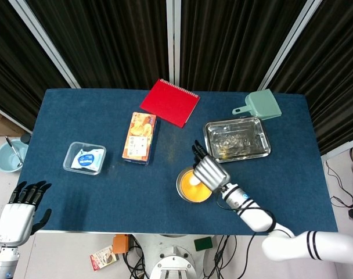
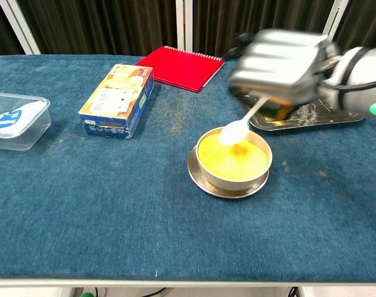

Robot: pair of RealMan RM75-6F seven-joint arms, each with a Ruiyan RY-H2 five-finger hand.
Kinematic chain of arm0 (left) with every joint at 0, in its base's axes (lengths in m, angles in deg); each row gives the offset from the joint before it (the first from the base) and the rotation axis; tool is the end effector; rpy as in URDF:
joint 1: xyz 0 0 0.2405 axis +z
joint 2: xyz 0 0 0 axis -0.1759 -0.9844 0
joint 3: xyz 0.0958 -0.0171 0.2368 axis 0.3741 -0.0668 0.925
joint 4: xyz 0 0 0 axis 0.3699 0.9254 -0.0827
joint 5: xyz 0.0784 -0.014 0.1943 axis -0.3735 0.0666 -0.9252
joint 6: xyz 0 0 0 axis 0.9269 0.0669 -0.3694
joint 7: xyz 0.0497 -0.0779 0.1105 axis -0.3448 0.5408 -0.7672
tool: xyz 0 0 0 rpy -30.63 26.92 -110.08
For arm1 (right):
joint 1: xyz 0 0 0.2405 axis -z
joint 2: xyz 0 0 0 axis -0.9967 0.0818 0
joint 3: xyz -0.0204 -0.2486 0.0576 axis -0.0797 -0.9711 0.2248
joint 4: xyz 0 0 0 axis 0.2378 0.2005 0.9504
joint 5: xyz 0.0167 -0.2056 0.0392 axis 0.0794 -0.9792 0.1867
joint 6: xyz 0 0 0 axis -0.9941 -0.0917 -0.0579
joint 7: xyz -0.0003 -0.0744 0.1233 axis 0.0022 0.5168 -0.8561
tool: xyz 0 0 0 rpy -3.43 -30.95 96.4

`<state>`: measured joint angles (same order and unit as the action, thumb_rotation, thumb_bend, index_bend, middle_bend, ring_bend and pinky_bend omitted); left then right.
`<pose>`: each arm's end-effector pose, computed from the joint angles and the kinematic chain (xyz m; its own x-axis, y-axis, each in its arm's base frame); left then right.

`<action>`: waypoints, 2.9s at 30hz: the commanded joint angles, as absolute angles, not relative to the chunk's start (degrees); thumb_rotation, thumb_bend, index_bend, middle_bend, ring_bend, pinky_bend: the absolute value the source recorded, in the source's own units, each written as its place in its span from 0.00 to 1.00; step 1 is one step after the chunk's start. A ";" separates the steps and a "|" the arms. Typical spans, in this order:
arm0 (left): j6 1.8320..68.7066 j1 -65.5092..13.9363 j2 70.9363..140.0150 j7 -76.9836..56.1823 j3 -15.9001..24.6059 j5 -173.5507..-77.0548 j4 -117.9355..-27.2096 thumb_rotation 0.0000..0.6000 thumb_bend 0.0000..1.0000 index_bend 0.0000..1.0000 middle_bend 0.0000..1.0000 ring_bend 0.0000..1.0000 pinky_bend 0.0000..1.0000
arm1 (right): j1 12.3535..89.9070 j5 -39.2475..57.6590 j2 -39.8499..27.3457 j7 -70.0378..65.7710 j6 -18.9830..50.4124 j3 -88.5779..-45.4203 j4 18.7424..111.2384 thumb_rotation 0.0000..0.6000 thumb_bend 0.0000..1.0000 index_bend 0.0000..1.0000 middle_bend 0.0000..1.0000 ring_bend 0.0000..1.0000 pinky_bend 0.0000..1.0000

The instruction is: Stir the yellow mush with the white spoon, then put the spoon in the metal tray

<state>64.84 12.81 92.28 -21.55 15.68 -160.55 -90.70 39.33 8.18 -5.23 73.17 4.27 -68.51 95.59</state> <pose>-0.3001 0.1179 0.1270 0.5074 -0.0105 0.8616 0.8595 -0.0649 -0.5070 -0.0775 -0.2918 -0.0075 0.8952 0.1982 0.3992 -0.1917 -0.6373 0.7464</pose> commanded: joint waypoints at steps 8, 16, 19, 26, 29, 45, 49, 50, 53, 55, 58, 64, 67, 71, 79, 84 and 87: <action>65.25 13.15 93.14 -19.60 15.68 -160.44 -88.64 1.00 0.31 0.19 0.17 0.18 0.13 | 38.81 8.71 -8.37 69.19 8.45 -72.50 95.05 1.00 0.45 0.66 0.36 0.09 0.04; 65.00 13.04 93.58 -19.44 15.68 -160.52 -88.07 1.00 0.31 0.19 0.17 0.18 0.13 | 38.94 8.94 -8.42 66.99 10.30 -74.03 93.63 1.00 0.45 0.63 0.34 0.08 0.04; 65.12 13.08 93.62 -19.37 15.66 -160.58 -88.02 1.00 0.31 0.19 0.17 0.18 0.13 | 38.80 9.38 -8.12 67.13 10.98 -74.31 93.63 1.00 0.45 0.61 0.33 0.08 0.04; 64.79 13.02 93.88 -19.15 15.58 -160.26 -87.68 1.00 0.31 0.19 0.17 0.18 0.13 | 38.54 10.55 -8.42 66.99 11.70 -75.32 93.23 1.00 0.38 0.49 0.30 0.08 0.03; 64.92 13.04 93.92 -19.18 15.60 -160.41 -87.61 1.00 0.31 0.19 0.17 0.18 0.13 | 38.26 10.73 -8.85 66.90 11.75 -75.68 93.37 1.00 0.35 0.47 0.30 0.07 0.03; 65.05 13.18 93.97 -18.63 15.57 -160.27 -87.26 1.00 0.31 0.19 0.17 0.18 0.13 | 37.70 9.86 -7.81 64.98 12.70 -77.09 93.43 1.00 0.36 0.48 0.30 0.08 0.03; 65.07 13.16 93.93 -18.88 15.57 -160.38 -87.45 1.00 0.31 0.19 0.17 0.18 0.13 | 37.50 9.80 -8.11 64.54 12.44 -77.33 92.43 1.00 0.36 0.49 0.30 0.08 0.03; 65.09 13.19 93.90 -18.91 15.59 -160.37 -87.50 1.00 0.31 0.19 0.17 0.18 0.13 | 37.44 9.71 -8.18 64.42 12.38 -77.37 92.24 1.00 0.37 0.49 0.30 0.08 0.03; 65.02 13.22 93.81 -19.04 15.59 -160.23 -87.64 1.00 0.31 0.19 0.17 0.18 0.13 | 37.19 9.71 -8.48 64.30 12.05 -77.51 91.59 1.00 0.37 0.50 0.31 0.08 0.03; 65.00 13.25 93.80 -19.04 15.62 -160.22 -87.67 1.00 0.31 0.19 0.17 0.18 0.13 | 37.03 9.76 -8.68 64.31 11.88 -77.62 91.24 1.00 0.37 0.51 0.31 0.07 0.03; 64.87 13.24 93.81 -19.04 15.61 -160.09 -87.65 1.00 0.31 0.19 0.16 0.18 0.13 | 36.91 9.78 -8.83 64.05 11.83 -77.64 91.05 1.00 0.38 0.52 0.31 0.08 0.03; 64.61 13.03 93.84 -19.04 15.52 -160.11 -87.61 1.00 0.31 0.19 0.16 0.18 0.13 | 36.72 9.75 -8.92 63.83 11.90 -77.74 90.76 1.00 0.39 0.54 0.32 0.07 0.03; 64.50 13.00 93.88 -19.00 15.53 -160.05 -87.54 1.00 0.31 0.19 0.16 0.18 0.13 | 36.58 9.66 -9.04 63.93 11.94 -77.81 90.69 1.00 0.41 0.55 0.32 0.07 0.03; 64.50 13.11 94.00 -18.88 15.59 -159.90 -87.28 1.00 0.32 0.19 0.16 0.18 0.13 | 36.37 9.53 -9.28 64.19 11.97 -77.91 90.59 1.00 0.43 0.57 0.32 0.08 0.03; 64.88 13.37 94.09 -18.29 15.61 -159.79 -86.71 1.00 0.32 0.19 0.16 0.18 0.13 | 35.81 8.65 -8.63 65.92 12.78 -77.90 91.51 1.00 0.47 0.61 0.33 0.08 0.03; 65.00 13.44 94.32 -17.93 15.61 -159.80 -86.33 1.00 0.32 0.19 0.16 0.18 0.13 | 35.55 7.37 -8.11 67.88 14.07 -77.90 92.36 1.00 0.48 0.64 0.33 0.08 0.03; 65.10 13.50 94.42 -17.70 15.62 -159.80 -86.07 1.00 0.32 0.19 0.16 0.18 0.13 | 35.55 5.93 -7.91 69.05 15.12 -78.02 92.20 1.00 0.48 0.65 0.33 0.08 0.03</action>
